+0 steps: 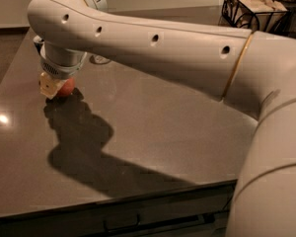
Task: Move apple near redbull can
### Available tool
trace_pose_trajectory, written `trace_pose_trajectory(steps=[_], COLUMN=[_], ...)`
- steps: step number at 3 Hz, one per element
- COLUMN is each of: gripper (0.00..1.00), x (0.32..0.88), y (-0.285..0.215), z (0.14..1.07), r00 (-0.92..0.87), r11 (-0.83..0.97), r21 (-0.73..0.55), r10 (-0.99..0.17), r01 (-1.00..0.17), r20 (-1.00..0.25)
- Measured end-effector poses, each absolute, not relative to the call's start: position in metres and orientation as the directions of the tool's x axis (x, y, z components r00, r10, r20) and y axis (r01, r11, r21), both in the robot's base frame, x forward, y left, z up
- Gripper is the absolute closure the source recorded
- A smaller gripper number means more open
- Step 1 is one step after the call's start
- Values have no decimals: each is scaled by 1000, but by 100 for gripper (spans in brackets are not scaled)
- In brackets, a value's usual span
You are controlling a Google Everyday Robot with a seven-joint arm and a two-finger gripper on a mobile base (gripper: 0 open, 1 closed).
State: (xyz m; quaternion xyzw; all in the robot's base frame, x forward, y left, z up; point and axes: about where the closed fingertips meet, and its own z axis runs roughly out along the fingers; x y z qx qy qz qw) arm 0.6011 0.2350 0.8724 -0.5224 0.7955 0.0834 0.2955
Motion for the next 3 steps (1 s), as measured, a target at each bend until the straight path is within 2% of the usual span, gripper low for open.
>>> trace_pose_trajectory(steps=[1,2,3], gripper=[13,0,0], x=[600,600,600], y=[235,235,235], z=[873,873,873], r00=[-278,-277,-277], r11=[439,438,438], r21=[-177,-178,-178], r10=[-782,-783,-783], r01=[-881,-881,-881], r20=[-557,-557,-557])
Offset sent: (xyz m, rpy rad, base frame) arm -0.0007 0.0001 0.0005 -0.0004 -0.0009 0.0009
